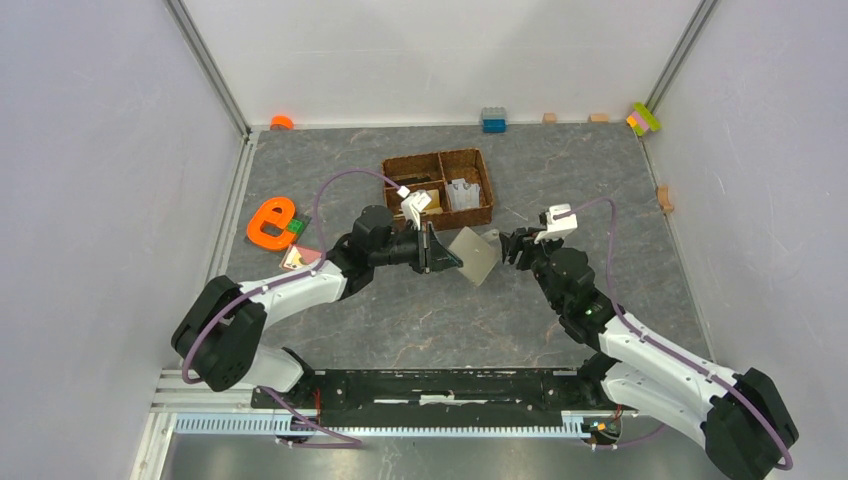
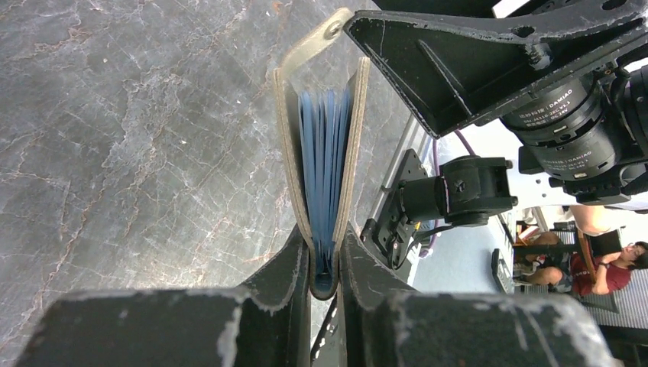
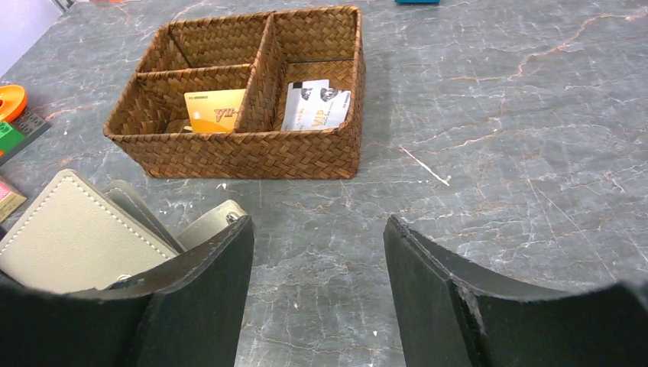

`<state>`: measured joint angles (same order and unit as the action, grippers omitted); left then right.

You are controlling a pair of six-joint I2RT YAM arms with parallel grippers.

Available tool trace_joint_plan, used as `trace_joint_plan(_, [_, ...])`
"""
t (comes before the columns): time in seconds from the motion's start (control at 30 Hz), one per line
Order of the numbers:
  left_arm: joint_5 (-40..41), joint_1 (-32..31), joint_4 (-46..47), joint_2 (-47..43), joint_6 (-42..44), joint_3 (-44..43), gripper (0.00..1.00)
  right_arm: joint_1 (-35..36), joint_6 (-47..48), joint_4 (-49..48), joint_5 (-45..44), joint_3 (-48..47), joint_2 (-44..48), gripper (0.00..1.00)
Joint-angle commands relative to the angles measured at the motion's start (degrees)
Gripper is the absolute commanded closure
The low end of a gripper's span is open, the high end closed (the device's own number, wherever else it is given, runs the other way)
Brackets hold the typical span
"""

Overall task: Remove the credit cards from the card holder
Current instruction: Open the card holder.

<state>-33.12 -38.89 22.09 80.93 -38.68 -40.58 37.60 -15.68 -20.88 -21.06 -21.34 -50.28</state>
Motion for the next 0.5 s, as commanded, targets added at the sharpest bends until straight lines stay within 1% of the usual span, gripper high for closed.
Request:
trace_joint_plan(0.0, [-1.69, -0.3, 0.93, -0.48, 1.8, -2.34, 0.94, 0.01, 0.72, -1.3, -1.97, 0.68, 1.17, 0.32])
trace_joint_plan(0.17, [-0.9, -0.3, -0.11, -0.74, 2.36, -2.51, 0.94, 0.01, 1.89, -2.45, 2.28, 0.97, 1.94, 0.32])
trace_joint_plan(0.33, [-0.89, -0.3, -0.25, -0.7, 2.38, -2.55, 0.94, 0.01, 2.52, -5.39, 10.36, 1.16, 1.4, 0.32])
trace_joint_plan(0.47, [-0.8, -0.3, -0.23, -0.98, 2.38, -2.47, 0.94, 0.01, 2.15, -4.24, 11.88, 0.11, 0.78, 0.33])
